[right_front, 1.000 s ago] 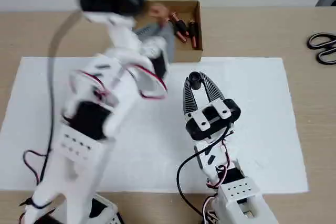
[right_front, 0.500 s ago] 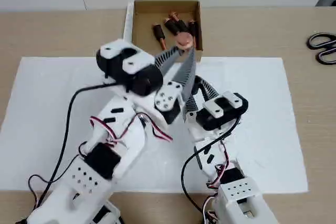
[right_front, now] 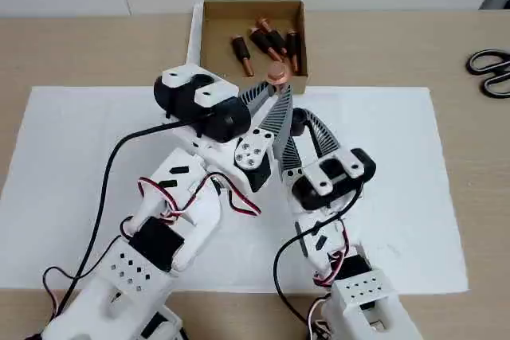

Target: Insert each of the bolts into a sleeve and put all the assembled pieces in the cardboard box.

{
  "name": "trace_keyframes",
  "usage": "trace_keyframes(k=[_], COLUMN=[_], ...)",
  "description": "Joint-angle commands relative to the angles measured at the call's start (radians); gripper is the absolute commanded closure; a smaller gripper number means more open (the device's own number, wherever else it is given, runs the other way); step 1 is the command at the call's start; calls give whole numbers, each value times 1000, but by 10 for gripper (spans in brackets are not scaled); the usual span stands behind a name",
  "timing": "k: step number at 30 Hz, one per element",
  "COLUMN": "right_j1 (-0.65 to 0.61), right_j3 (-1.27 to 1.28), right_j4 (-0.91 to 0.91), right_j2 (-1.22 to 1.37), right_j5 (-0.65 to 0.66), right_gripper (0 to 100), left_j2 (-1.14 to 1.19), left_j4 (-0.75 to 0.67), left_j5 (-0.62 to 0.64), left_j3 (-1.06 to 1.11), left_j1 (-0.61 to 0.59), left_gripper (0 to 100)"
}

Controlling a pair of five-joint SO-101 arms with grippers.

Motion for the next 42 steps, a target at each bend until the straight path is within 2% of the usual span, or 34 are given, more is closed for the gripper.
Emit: trace_keyframes(k=[1,6,18,22,33,39,42], right_j1=[-33,-97,-97,-97,-97,-97,-97], right_j3=[6,6,6,6,6,6,6], right_j4=[-36,-36,-36,-35,-31,-33,-33], right_j2=[-18,-18,-18,-18,-18,-18,-18], right_j5=[18,20,20,20,20,20,20], right_gripper=[994,994,994,994,994,994,994], left_j2=[-29,-28,-35,-37,-37,-29,-29], left_j4=[2,2,6,58,203,198,204], left_j5=[8,8,-5,-72,-74,-78,-126], left_j3=[-4,-5,7,4,-77,-76,-65], left_j1=[-5,-2,-8,-6,-6,-12,-44], left_gripper=[993,993,993,993,993,993,993])
